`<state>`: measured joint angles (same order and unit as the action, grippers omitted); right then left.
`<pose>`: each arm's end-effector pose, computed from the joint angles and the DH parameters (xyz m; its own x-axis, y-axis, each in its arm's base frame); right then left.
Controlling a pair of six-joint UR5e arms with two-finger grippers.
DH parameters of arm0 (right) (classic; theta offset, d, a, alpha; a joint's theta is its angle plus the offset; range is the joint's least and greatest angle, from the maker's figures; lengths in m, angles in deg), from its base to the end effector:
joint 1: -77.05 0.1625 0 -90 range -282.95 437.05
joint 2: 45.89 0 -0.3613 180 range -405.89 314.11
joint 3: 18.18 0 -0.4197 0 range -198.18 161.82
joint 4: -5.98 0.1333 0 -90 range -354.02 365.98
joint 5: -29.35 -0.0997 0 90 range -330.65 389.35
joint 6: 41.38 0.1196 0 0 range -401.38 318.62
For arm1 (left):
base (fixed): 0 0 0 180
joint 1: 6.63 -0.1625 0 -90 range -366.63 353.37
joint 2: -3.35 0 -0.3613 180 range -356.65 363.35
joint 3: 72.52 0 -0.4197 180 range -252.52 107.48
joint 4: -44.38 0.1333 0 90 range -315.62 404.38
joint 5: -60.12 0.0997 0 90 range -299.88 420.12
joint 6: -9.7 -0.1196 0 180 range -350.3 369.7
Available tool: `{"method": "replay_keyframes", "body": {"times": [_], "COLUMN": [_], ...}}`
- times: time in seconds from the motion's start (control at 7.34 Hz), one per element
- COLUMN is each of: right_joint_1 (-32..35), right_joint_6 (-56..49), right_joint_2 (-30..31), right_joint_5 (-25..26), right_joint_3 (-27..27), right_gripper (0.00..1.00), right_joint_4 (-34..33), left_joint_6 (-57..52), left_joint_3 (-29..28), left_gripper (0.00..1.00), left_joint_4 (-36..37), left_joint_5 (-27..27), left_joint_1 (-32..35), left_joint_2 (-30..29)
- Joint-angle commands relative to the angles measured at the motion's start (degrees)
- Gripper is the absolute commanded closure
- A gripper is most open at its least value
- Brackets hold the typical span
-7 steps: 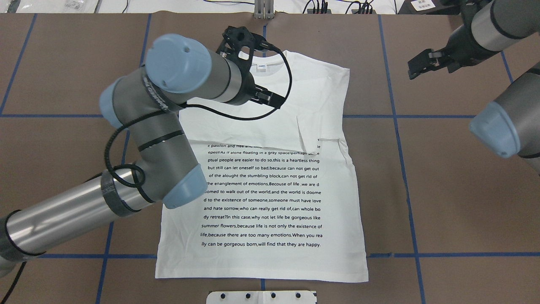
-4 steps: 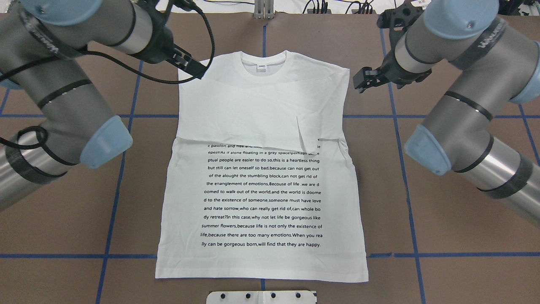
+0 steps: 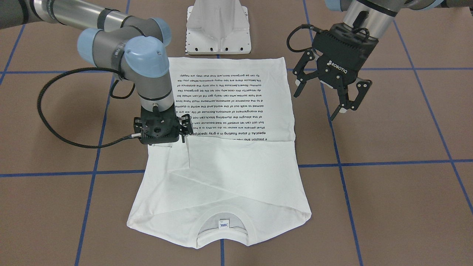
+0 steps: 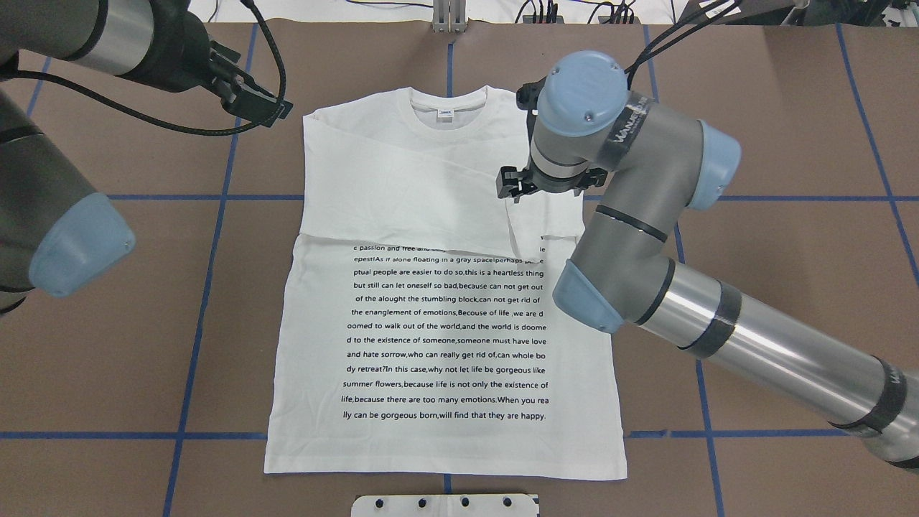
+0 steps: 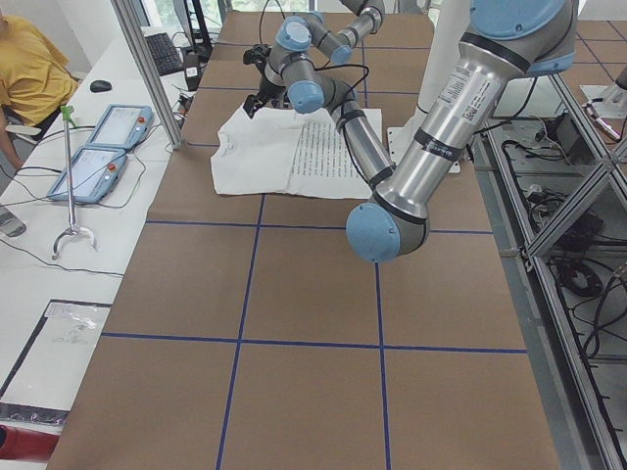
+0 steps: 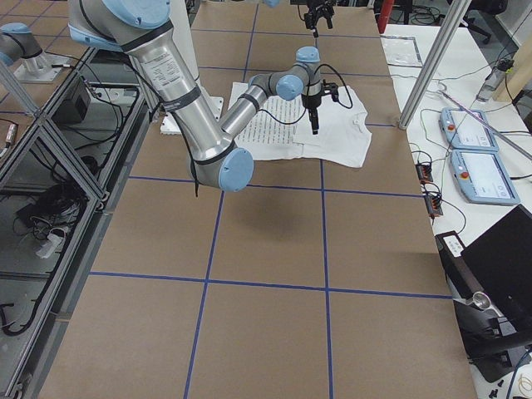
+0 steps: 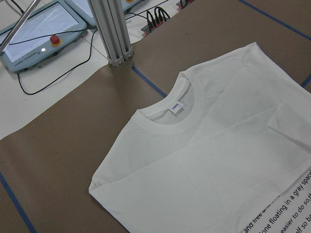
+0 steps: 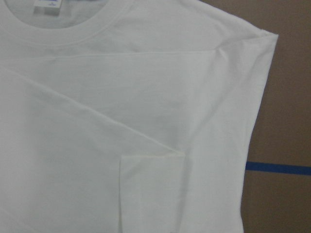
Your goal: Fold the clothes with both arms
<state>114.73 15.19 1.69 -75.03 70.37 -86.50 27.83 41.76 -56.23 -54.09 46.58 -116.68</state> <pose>-0.4992 -0.5164 0.1827 0.7758 -0.0751 0.6265 -0.0508 0.9822 0.1806 0.2719 -0.5043 0.0904 0.5617 0.6961 -0.4470 -0.0832 0.5851 0.8067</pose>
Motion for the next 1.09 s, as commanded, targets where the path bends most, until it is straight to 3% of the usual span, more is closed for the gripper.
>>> {"method": "replay_keyframes", "body": {"times": [0.0,0.95], "right_joint_1": [-2.52,-4.63], "right_joint_6": [1.0,-1.47], "right_joint_2": [-4.86,-0.65], "right_joint_5": [0.76,3.57], "right_joint_3": [-7.68,-6.28], "right_gripper": [0.01,0.02], "right_joint_4": [0.1,-0.34], "left_joint_6": [0.06,1.12], "left_joint_3": [2.17,2.53], "left_gripper": [0.0,0.0], "left_joint_4": [-0.11,-0.46], "left_joint_5": [0.3,1.35], "left_joint_1": [-0.04,-0.3], "left_joint_2": [1.63,2.34]}}
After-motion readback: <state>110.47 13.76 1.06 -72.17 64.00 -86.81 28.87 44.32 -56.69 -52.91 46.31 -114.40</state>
